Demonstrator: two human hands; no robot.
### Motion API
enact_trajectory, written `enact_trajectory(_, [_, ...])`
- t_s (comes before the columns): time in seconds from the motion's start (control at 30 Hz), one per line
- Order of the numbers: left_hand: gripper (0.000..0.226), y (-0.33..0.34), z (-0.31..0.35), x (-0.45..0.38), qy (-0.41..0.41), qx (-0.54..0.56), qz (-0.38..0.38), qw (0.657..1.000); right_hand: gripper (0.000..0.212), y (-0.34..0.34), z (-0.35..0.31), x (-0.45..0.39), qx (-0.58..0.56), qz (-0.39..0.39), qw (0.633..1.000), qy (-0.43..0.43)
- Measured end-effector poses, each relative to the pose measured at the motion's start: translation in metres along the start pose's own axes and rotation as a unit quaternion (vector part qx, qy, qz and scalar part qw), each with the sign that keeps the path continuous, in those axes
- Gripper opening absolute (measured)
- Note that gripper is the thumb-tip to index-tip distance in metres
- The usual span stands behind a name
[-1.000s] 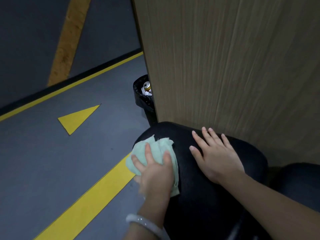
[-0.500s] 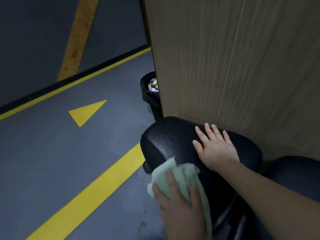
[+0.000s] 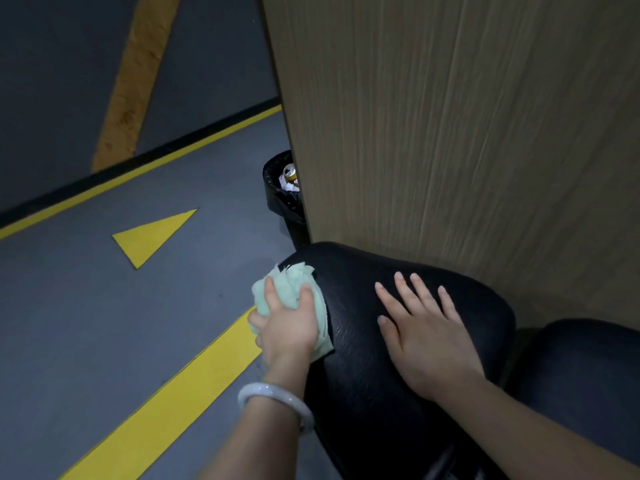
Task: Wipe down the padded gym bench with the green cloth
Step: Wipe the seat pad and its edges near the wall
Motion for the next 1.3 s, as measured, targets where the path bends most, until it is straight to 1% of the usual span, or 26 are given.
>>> enact_trajectory(0.1, [0.064, 0.001, -0.006, 0.034, 0.037, 0.001, -0.001, 0.999, 0.079, 0.000, -0.001, -0.001, 0.007, -0.008, 1.000, 0.000])
enact_trajectory(0.17, [0.062, 0.002, -0.017, 0.076, 0.099, -0.012, 0.007, 0.995, 0.080, 0.000, -0.001, -0.002, 0.017, -0.016, 1.000, 0.002])
enact_trajectory(0.23, [0.067, 0.005, -0.029, 0.122, 0.165, -0.015, 0.002, 0.986, 0.077, 0.001, -0.001, -0.002, 0.018, -0.023, 1.000, 0.002])
enact_trajectory(0.27, [0.073, 0.006, -0.036, 0.140, 0.169, -0.013, 0.003, 0.986, 0.077, 0.001, -0.001, -0.002, 0.018, -0.024, 1.000, 0.001])
enact_trajectory(0.3, [0.079, 0.007, -0.042, 0.151, 0.157, -0.010, 0.008, 0.987, 0.078, 0.002, -0.001, -0.002, 0.019, -0.024, 1.000, -0.001])
enact_trajectory(0.37, [0.084, 0.008, -0.045, 0.155, 0.145, -0.016, 0.005, 0.989, 0.081, 0.002, -0.001, -0.001, 0.021, -0.018, 1.000, -0.002])
enact_trajectory(0.43, [0.077, 0.012, -0.042, 0.139, 0.136, -0.039, -0.016, 0.990, 0.082, 0.002, -0.001, -0.002, 0.010, -0.006, 1.000, 0.000])
enact_trajectory(0.5, [0.065, 0.012, -0.041, 0.112, 0.105, -0.014, -0.012, 0.994, 0.080, -0.001, 0.002, -0.001, -0.010, 0.015, 1.000, 0.011])
enact_trajectory(0.6, [0.063, 0.008, -0.028, 0.073, 0.062, 0.009, -0.006, 0.998, 0.077, -0.006, 0.004, 0.001, -0.035, 0.048, 0.998, 0.029])
enact_trajectory(0.7, [0.064, 0.007, -0.021, 0.054, 0.034, 0.029, 0.009, 0.999, 0.076, -0.007, 0.004, 0.000, -0.040, 0.054, 0.997, 0.037])
enact_trajectory(0.73, [0.063, 0.007, -0.025, 0.057, 0.034, 0.024, 0.012, 0.999, 0.076, -0.007, 0.004, -0.001, -0.038, 0.049, 0.997, 0.037])
enact_trajectory(0.77, [0.060, 0.005, -0.027, 0.065, 0.059, 0.010, 0.025, 0.998, 0.077, -0.005, 0.003, -0.002, -0.036, 0.045, 0.998, 0.036])
enact_trajectory(0.8, [0.053, 0.004, -0.028, 0.082, 0.125, -0.003, 0.050, 0.991, 0.077, -0.005, 0.003, -0.002, -0.034, 0.041, 0.998, 0.035])
enact_trajectory(0.83, [0.047, 0.005, -0.027, 0.105, 0.190, -0.023, 0.053, 0.980, 0.078, -0.005, 0.003, -0.003, -0.036, 0.040, 0.998, 0.034])
enact_trajectory(0.87, [0.047, 0.009, -0.030, 0.126, 0.224, -0.045, 0.032, 0.973, 0.079, -0.005, 0.002, -0.003, -0.041, 0.040, 0.998, 0.034])
enact_trajectory(0.9, [0.053, 0.013, -0.038, 0.144, 0.206, -0.049, 0.012, 0.977, 0.080, -0.006, 0.002, -0.002, -0.045, 0.041, 0.998, 0.033])
enact_trajectory(0.93, [0.060, 0.016, -0.045, 0.156, 0.171, -0.022, 0.005, 0.985, 0.080, -0.007, 0.001, -0.001, -0.043, 0.038, 0.998, 0.031])
enact_trajectory(0.97, [0.064, 0.017, -0.046, 0.166, 0.166, -0.020, 0.017, 0.986, 0.078, -0.007, 0.001, 0.000, -0.040, 0.035, 0.998, 0.028])
enact_trajectory(1.03, [0.068, 0.019, -0.037, 0.168, 0.179, -0.037, 0.030, 0.983, 0.065, -0.008, 0.003, 0.000, -0.063, 0.033, 0.997, 0.026])
enact_trajectory(1.13, [0.066, 0.013, -0.033, 0.153, 0.171, -0.044, 0.049, 0.983, 0.044, -0.013, 0.012, -0.001, -0.179, 0.038, 0.982, 0.041])
enact_trajectory(1.17, [0.064, 0.015, -0.035, 0.149, 0.153, -0.055, 0.025, 0.986, 0.043, -0.015, 0.015, 0.002, -0.208, 0.038, 0.977, 0.041])
enact_trajectory(1.2, [0.062, 0.016, -0.036, 0.145, 0.133, -0.057, 0.003, 0.989, 0.043, -0.016, 0.017, 0.007, -0.208, 0.031, 0.977, 0.035])
enact_trajectory(1.23, [0.062, 0.016, -0.034, 0.143, 0.126, -0.053, -0.005, 0.991, 0.045, -0.019, 0.019, 0.015, -0.184, 0.020, 0.982, 0.021])
enact_trajectory(1.3, [0.057, 0.012, -0.037, 0.143, 0.139, -0.038, 0.020, 0.989, 0.058, -0.016, 0.022, 0.037, -0.105, -0.001, 0.994, -0.015])
Point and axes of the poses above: each hand's wrist, its own x-axis away from the middle knuckle, its own y-axis out of the palm, z = x × y, the point moved 8 cm from there along -x, towards the middle knuckle, and after that the axes turned 5 degrees about z, right-handed, at the moved point
